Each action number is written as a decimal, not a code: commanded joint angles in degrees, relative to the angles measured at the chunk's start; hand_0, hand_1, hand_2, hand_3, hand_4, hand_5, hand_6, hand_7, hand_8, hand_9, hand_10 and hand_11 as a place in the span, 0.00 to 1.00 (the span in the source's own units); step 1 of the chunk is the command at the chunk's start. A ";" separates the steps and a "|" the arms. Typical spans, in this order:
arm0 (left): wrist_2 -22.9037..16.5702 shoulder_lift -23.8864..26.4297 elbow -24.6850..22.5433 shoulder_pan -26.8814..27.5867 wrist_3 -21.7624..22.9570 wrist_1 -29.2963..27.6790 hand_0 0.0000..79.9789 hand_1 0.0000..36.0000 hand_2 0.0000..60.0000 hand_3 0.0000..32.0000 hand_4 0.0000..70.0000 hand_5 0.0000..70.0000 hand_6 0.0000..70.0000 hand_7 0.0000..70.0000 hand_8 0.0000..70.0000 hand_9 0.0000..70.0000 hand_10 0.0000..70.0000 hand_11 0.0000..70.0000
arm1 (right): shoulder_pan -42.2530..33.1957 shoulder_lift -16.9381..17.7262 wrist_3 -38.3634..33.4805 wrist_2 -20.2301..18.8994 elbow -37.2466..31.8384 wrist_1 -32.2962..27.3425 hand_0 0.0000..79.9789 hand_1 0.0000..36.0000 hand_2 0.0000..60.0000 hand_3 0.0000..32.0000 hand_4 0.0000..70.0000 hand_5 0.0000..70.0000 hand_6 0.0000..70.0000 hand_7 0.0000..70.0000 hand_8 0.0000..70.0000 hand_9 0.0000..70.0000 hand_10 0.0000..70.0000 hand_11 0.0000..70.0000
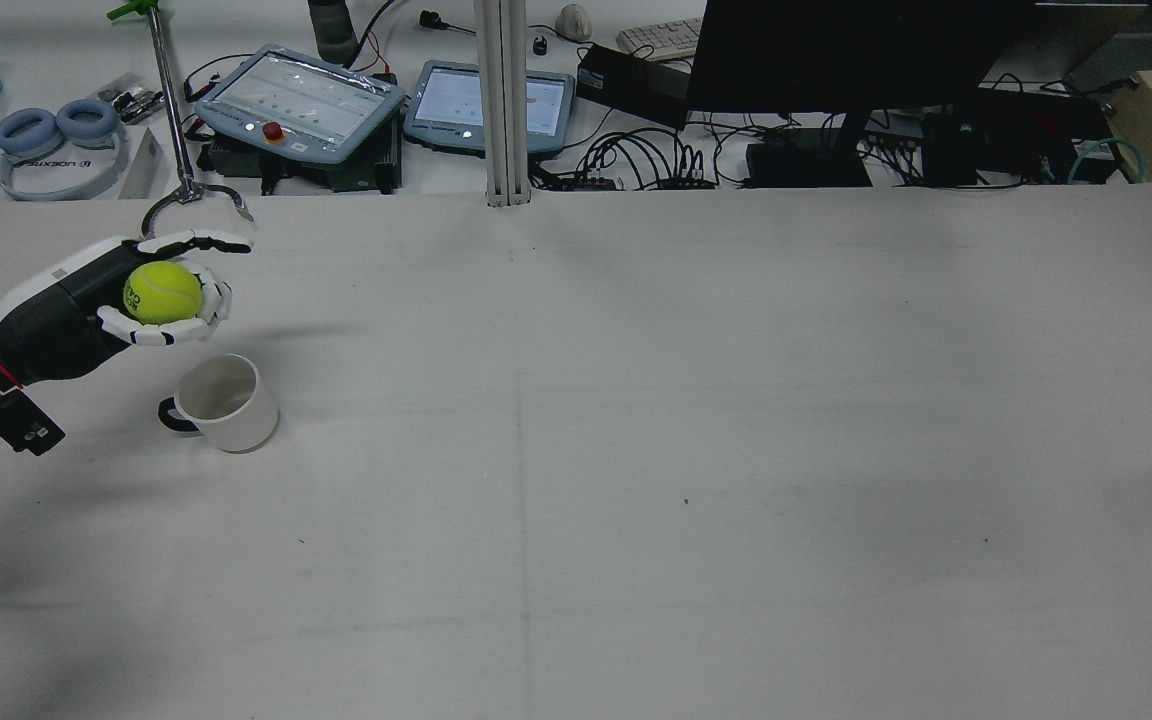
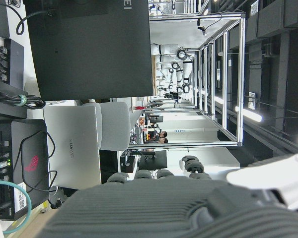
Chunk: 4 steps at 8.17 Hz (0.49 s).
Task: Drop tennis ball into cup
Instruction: 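Move the left hand holding the tennis ball over the white mug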
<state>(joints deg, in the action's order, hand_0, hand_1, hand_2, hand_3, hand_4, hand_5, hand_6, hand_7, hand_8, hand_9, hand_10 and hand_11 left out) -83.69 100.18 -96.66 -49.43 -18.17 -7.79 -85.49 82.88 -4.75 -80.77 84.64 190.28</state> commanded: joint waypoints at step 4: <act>3.19 0.28 3.75 6.35 -1.78 -1.44 0.69 0.61 0.57 0.00 0.29 0.31 0.98 0.78 0.59 0.68 0.57 0.82 | -0.03 -0.09 0.00 0.00 0.09 0.00 0.00 0.00 0.00 0.00 0.00 0.00 0.00 0.00 0.00 0.00 0.00 0.00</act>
<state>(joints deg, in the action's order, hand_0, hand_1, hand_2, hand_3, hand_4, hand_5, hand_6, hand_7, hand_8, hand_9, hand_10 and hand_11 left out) -82.00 100.27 -94.17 -45.72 -19.84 -9.14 -85.48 82.86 -4.75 -80.77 84.71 190.28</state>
